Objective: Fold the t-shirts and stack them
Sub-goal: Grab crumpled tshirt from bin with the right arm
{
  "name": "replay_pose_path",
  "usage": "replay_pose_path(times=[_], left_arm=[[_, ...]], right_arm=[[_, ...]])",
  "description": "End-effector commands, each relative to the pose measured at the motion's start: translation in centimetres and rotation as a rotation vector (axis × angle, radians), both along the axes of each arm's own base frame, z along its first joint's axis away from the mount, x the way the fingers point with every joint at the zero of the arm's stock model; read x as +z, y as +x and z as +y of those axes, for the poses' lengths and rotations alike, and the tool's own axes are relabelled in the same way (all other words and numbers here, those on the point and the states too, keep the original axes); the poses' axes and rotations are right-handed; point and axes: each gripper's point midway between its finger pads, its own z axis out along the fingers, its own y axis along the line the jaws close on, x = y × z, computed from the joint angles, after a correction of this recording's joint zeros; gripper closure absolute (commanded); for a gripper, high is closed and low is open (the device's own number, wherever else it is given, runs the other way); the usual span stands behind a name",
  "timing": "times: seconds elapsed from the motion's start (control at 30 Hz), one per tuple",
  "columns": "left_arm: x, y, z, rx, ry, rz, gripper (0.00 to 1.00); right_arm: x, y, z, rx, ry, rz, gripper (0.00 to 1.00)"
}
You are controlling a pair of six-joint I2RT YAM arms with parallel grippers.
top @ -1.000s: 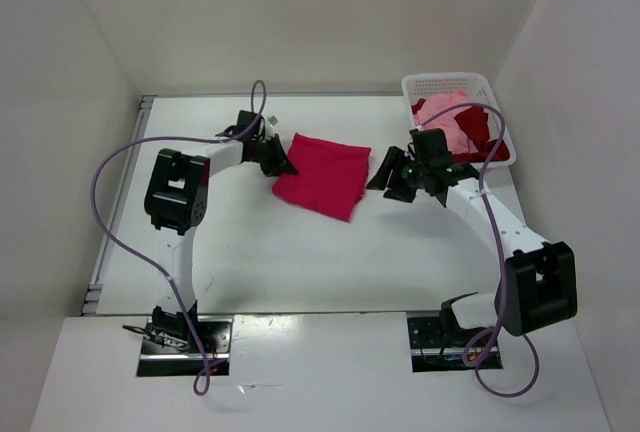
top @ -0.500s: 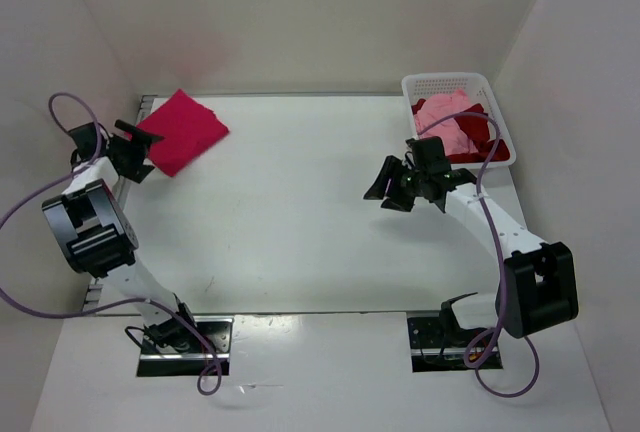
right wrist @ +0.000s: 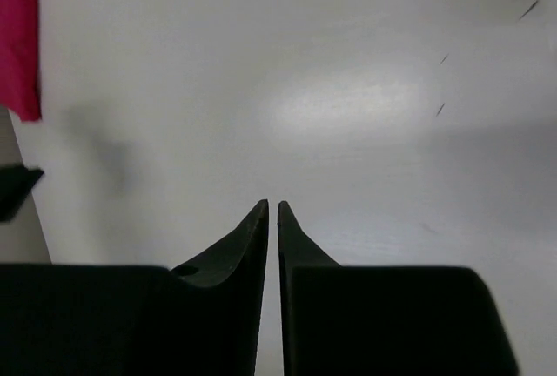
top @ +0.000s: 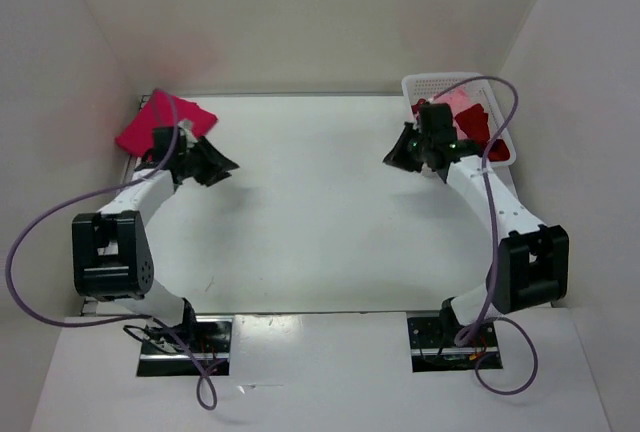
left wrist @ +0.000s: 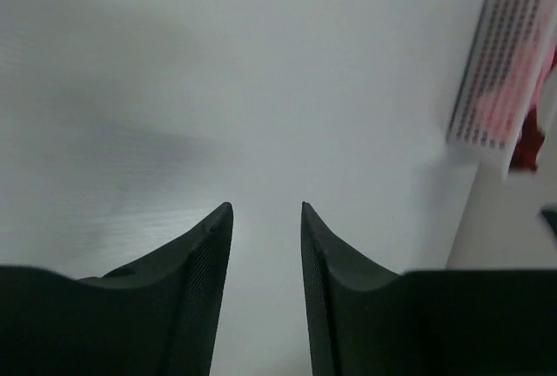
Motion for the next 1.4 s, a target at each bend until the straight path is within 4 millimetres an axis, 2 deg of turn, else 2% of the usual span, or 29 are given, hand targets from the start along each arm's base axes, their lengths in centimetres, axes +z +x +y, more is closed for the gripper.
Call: replay_pose_path(times=[0.0, 0.03, 0.07, 0.1, 0.13, 0.17, 0.2, 0.23, 0.27, 0.3, 0.4, 0.43, 0.47, 0.5, 0.53, 0.6, 0.67, 0.7, 0.8, 0.9, 0.93, 0.97, 1.07, 1.1, 1.13, 1.2, 1.23, 1.33, 1.37], left_arm=[[0.7, -2.3, -7.2, -0.220, 0.040, -0.037, 0.57], [0.7, -3.7, -10.9, -0.321, 0.038, -0.039, 0.60], [0.5, -4.6, -12.3, -0.354, 0.054, -0.040, 0.65], [0.2, -6.4, -15.4, -0.424, 0.050, -0.024, 0.67], [0.0, -7.5, -16.7, -0.456, 0.040, -0.023, 0.67], [-0.3, -8.3, -17.9, -0.480, 0.038, -0.018, 0.68], [0.0, -9.8, -20.0, -0.529, 0.021, -0.020, 0.68], [0.1, -10.4, -20.9, -0.548, 0.019, -0.025, 0.68], [-0.1, -10.8, -21.5, -0.562, 0.031, -0.028, 0.68], [0.0, -12.1, -22.9, -0.603, 0.025, -0.023, 0.68], [0.8, -12.9, -24.6, -0.652, 0.033, -0.056, 0.65], [0.4, -13.5, -25.2, -0.674, 0.036, -0.046, 0.63], [0.4, -13.5, -25.2, -0.674, 0.036, -0.046, 0.63], [0.4, -13.7, -25.7, -0.688, 0.035, -0.046, 0.61], [0.4, -13.7, -25.7, -0.688, 0.035, -0.046, 0.61], [0.0, -14.4, -25.9, -0.706, 0.031, -0.032, 0.60], [-0.2, -14.5, -25.8, -0.699, 0.025, -0.026, 0.60], [-0.5, -14.7, -25.7, -0.699, 0.028, -0.017, 0.60], [-0.5, -14.7, -25.7, -0.693, 0.023, -0.012, 0.58], [-0.9, -14.9, -25.6, -0.693, 0.026, -0.003, 0.58], [-0.8, -14.9, -25.6, -0.688, 0.021, 0.003, 0.58], [-0.8, -14.9, -25.6, -0.688, 0.021, 0.003, 0.58], [-0.8, -14.9, -25.6, -0.682, 0.016, 0.008, 0.58], [-0.5, -14.9, -25.6, -0.682, 0.013, -0.001, 0.58], [-0.5, -14.9, -25.6, -0.682, 0.013, -0.001, 0.58], [-0.5, -14.9, -25.6, -0.682, 0.013, -0.001, 0.58], [0.0, -14.6, -25.8, -0.682, 0.009, -0.014, 0.57], [0.9, -14.0, -26.2, -0.687, 0.010, -0.035, 0.57], [1.4, -13.9, -26.5, -0.694, 0.000, -0.045, 0.57]], right_arm=[[2.7, 5.4, -7.3, -0.218, -0.133, -0.095, 0.88], [4.4, 6.9, -9.2, -0.277, -0.169, -0.140, 0.88], [3.5, 7.7, -11.4, -0.318, -0.212, -0.117, 0.85], [4.8, 8.7, -13.0, -0.372, -0.237, -0.137, 0.80], [4.8, 9.3, -14.1, -0.386, -0.249, -0.137, 0.80], [4.5, 10.3, -16.2, -0.429, -0.254, -0.126, 0.79], [4.3, 10.9, -16.6, -0.414, -0.234, -0.129, 0.77], [4.1, 11.2, -17.2, -0.416, -0.218, -0.122, 0.74], [3.9, 12.4, -18.4, -0.435, -0.209, -0.140, 0.61], [3.8, 13.0, -18.1, -0.428, -0.189, -0.146, 0.56], [2.7, 15.3, -18.4, -0.402, -0.168, -0.133, 0.43], [3.4, 16.2, -18.3, -0.393, -0.158, -0.147, 0.41], [1.5, 16.8, -18.4, -0.383, -0.167, -0.105, 0.39], [1.1, 17.1, -18.1, -0.368, -0.154, -0.093, 0.37], [1.4, 17.8, -17.8, -0.355, -0.141, -0.106, 0.36], [-0.4, 18.5, -17.1, -0.324, -0.137, -0.079, 0.36], [-1.0, 18.9, -15.6, -0.289, -0.143, -0.067, 0.36], [-2.2, 19.0, -14.6, -0.269, -0.144, -0.047, 0.36], [-3.3, 19.3, -13.9, -0.265, -0.135, -0.038, 0.36], [-5.0, 19.2, -13.1, -0.254, -0.093, -0.010, 0.44], [-4.6, 19.4, -13.1, -0.254, -0.092, -0.019, 0.62], [-4.6, 19.4, -13.0, -0.248, -0.085, -0.019, 0.71], [-2.7, 19.5, -13.3, -0.283, -0.083, -0.062, 0.87], [-2.5, 19.1, -13.6, -0.307, -0.086, -0.067, 0.88], [0.4, 19.1, -13.7, -0.324, -0.078, -0.136, 0.88], [2.0, 18.6, -13.7, -0.325, -0.075, -0.170, 0.92], [4.2, 18.2, -13.8, -0.334, -0.076, -0.211, 0.94], [7.6, 17.3, -13.6, -0.326, -0.063, -0.271, 0.99], [10.6, 16.4, -13.5, -0.328, -0.057, -0.329, 1.00]])
